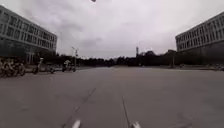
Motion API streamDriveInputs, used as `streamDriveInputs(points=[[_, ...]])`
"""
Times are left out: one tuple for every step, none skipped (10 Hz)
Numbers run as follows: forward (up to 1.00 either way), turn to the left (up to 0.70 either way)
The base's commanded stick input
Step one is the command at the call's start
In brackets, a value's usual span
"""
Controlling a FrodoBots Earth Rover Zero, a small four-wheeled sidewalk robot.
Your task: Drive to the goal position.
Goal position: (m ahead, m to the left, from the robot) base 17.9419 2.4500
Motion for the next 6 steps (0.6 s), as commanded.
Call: streamDriveInputs(points=[[0.70,0.00],[0.70,0.00],[0.70,0.00],[0.70,0.00],[0.70,0.00],[0.70,0.00]])
